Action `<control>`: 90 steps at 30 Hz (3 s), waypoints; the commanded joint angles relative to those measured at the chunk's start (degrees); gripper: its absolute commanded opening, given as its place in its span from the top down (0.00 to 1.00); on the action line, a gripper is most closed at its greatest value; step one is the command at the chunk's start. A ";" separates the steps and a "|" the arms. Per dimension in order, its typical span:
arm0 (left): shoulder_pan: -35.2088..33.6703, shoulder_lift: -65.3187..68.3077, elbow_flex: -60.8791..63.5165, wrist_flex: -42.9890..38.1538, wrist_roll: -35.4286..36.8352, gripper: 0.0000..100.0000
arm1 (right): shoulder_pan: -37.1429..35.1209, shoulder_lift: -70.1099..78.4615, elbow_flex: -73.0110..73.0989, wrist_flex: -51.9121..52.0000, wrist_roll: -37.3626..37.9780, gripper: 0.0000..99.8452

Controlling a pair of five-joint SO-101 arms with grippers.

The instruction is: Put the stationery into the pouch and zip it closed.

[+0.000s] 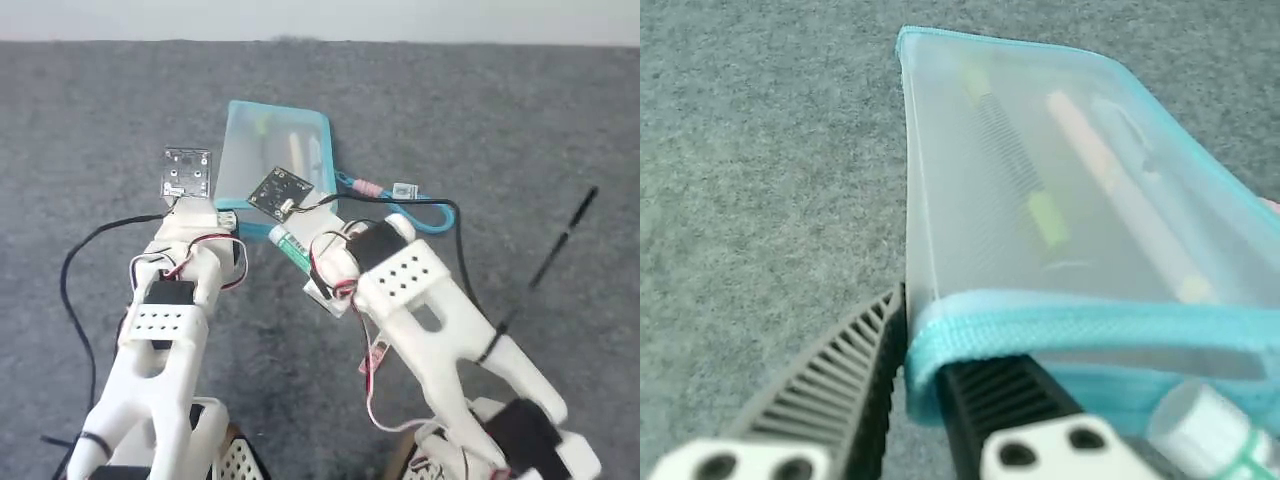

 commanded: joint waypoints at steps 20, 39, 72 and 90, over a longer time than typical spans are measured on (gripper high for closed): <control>3.34 -0.44 0.22 -1.76 -0.53 0.99 | 4.53 31.34 -38.95 -1.71 -11.34 0.99; 2.99 -0.62 0.22 -1.58 -0.53 0.99 | 6.20 27.74 -50.46 16.92 -16.35 0.78; 0.88 -0.44 0.04 -1.85 -0.53 0.99 | 10.42 -5.41 25.67 -11.12 -16.53 0.78; 0.88 -0.44 0.04 -1.85 -0.53 0.99 | 1.45 -4.79 26.11 -8.57 -47.47 0.78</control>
